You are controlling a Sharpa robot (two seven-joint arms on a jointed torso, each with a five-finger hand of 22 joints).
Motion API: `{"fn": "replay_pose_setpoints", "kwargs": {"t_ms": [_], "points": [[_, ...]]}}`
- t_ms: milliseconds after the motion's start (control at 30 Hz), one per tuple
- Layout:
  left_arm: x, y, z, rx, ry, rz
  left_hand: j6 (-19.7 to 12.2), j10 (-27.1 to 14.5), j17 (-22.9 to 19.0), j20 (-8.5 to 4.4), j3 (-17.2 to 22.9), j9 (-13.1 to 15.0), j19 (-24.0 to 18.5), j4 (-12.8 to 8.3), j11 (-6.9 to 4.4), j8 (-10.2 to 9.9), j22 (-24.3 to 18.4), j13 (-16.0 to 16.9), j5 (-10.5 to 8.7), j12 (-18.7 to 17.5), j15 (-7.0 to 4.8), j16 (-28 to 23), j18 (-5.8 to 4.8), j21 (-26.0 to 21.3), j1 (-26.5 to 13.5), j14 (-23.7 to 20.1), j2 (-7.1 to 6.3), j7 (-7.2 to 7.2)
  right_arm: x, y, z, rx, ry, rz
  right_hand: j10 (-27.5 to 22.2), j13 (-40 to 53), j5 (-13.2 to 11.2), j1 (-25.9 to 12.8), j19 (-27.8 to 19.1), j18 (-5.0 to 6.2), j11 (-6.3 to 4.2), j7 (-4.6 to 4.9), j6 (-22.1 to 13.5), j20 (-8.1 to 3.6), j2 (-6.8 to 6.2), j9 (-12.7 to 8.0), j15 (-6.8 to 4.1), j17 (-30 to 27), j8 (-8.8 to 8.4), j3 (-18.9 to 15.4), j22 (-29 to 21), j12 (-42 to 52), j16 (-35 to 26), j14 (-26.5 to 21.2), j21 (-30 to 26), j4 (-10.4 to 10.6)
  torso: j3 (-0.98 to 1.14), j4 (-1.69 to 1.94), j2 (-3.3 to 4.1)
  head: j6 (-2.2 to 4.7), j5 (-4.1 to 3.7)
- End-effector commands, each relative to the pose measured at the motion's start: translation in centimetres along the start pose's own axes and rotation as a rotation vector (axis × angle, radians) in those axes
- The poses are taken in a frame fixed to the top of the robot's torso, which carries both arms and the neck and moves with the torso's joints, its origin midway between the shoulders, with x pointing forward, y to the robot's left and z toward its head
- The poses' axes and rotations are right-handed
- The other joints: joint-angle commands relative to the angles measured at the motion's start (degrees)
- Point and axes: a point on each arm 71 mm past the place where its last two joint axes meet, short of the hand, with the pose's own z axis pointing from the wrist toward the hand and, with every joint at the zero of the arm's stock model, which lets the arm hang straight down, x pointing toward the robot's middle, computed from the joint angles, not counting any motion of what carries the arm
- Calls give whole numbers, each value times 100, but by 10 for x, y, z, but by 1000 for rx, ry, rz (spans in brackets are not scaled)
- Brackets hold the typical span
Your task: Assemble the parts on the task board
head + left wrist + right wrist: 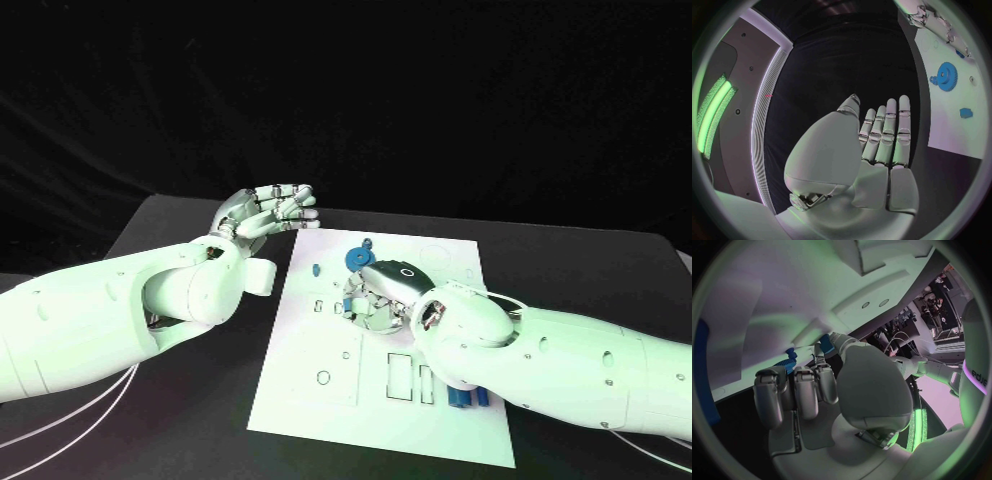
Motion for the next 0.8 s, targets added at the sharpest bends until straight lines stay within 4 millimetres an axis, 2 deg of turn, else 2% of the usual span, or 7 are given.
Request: {"fn": "replay_pose_setpoints", "kwargs": {"t_ms": [33,367,600,667,800], "points": [[2,-1,0,7,18,-8,28,45,5,-2,25,-6,2,-1,5,-3,-9,-5,-25,-27,-9,-20,26,29,51,-45,3,202,2,-1,-1,9,6,-13,-44,614,-3,-49,599,-39,21,19,-59,55,-47,-9,44,1416,-41,-5,1506,-26,4,577,31,49,-3,1,0,10,-3],[2,-1,0,6,17,-8,28,45,5,-2,25,-6,2,-1,5,-3,-9,-5,-25,-27,-9,-20,26,29,51,-45,3,202,1,-1,-1,6,-6,-10,-90,575,-148,-101,599,-39,54,48,-128,93,-117,-29,77,1388,-79,-90,1506,-68,-5,570,31,113,-4,3,-1,6,-6],[1,-1,0,5,18,-8,28,45,5,-2,25,-6,2,-1,5,-3,-9,-5,-25,-27,-9,-20,26,29,51,-45,3,202,0,-1,-2,3,-20,-6,-151,521,-378,-152,590,-35,78,72,-225,119,-146,-52,99,1363,-127,-245,1496,-125,-14,564,19,162,-5,3,0,4,-6],[1,-1,0,4,18,-8,28,45,5,-2,25,-6,2,-1,5,-3,-9,-5,-25,-27,-9,-20,26,29,51,-45,3,202,-1,-1,-2,-2,-33,-1,-191,486,-507,-192,567,-26,101,98,-327,134,-148,-79,118,1341,-179,-370,1475,-164,-21,559,-8,173,-5,5,1,5,-6],[1,0,0,-3,21,5,27,47,12,-2,28,-8,2,0,5,-5,-11,-5,-25,-37,-9,-22,27,31,53,-46,0,202,-6,1,-7,-28,-90,21,-216,470,-530,-190,548,-19,137,136,-428,164,-105,-120,149,1324,-229,-656,1458,-180,-27,555,-31,179,-3,12,-2,9,-13]]}}
